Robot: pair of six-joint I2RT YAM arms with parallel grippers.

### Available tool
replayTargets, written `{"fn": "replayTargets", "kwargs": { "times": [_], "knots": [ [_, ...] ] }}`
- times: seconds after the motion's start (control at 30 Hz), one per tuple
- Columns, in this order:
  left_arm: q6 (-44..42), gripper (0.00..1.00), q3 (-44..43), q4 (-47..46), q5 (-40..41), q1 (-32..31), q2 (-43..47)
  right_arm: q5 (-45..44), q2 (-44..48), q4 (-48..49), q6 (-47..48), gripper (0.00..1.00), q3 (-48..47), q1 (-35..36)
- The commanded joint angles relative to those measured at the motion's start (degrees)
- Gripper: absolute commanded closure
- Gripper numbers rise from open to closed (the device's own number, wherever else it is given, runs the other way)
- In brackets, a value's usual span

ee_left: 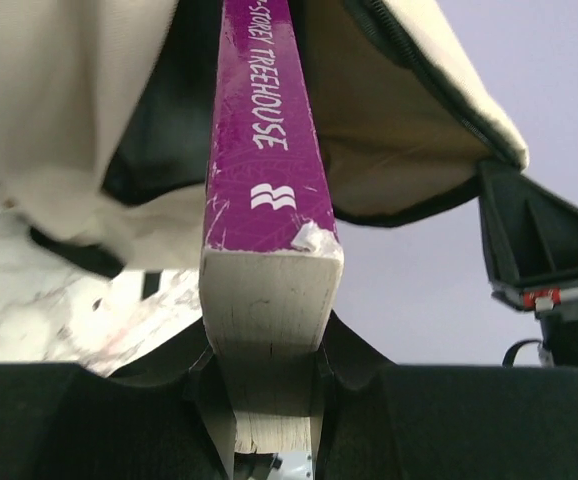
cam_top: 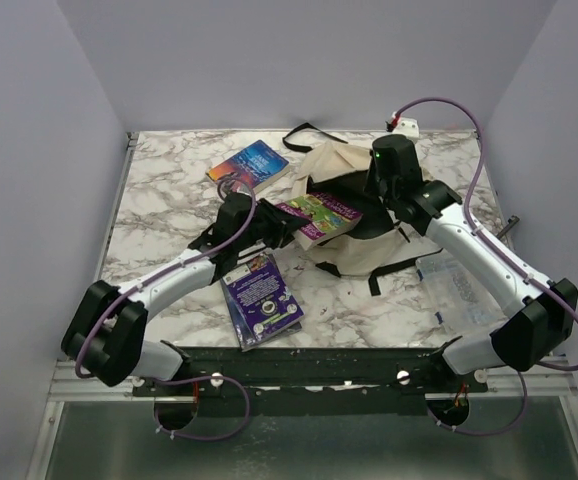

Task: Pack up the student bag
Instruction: Place the book in the student bag.

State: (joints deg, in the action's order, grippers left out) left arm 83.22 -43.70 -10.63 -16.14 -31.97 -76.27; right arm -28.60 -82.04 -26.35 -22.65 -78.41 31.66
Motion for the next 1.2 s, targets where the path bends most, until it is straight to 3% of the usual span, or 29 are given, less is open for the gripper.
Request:
{"fn": "replayTargets", "kwargs": {
  "times": [0.0,0.13,0.5,0.7,0.83,0.9,1.17],
  "knots": [
    [5.3,1.00,-2.9,-17.7,7.8,-2.0,-5.1,3.9,1.1,1.3,-5.9,0.99,-3.8,0.0],
    [7.6,1.00,-2.4,-27.4,11.7,-3.9,-10.3,4.9,1.0,0.0,-8.5,0.99,-4.6,0.0],
    [4.5,1.00,-9.2,-31.0,25.1,-7.4,-22.5,10.5,-0.3,-2.7,-13.8,1.00,-9.8,0.0],
    [1.4,1.00,-14.6,-40.9,30.6,-10.1,-31.3,14.1,-1.1,-3.0,-15.8,0.99,-10.7,-0.1],
    [-6.1,1.00,-15.3,-39.6,32.1,-11.6,-30.2,13.6,-0.8,-3.9,-15.4,0.99,-11.2,-0.2],
    [-5.4,1.00,-14.6,-35.8,30.7,-11.7,-29.2,11.8,-0.3,-3.8,-14.5,1.00,-10.6,-0.6],
    [-9.2,1.00,-5.3,-35.7,25.2,-12.2,-24.4,15.6,0.0,-1.6,-14.4,0.99,-8.4,-5.2]
  ]
}}
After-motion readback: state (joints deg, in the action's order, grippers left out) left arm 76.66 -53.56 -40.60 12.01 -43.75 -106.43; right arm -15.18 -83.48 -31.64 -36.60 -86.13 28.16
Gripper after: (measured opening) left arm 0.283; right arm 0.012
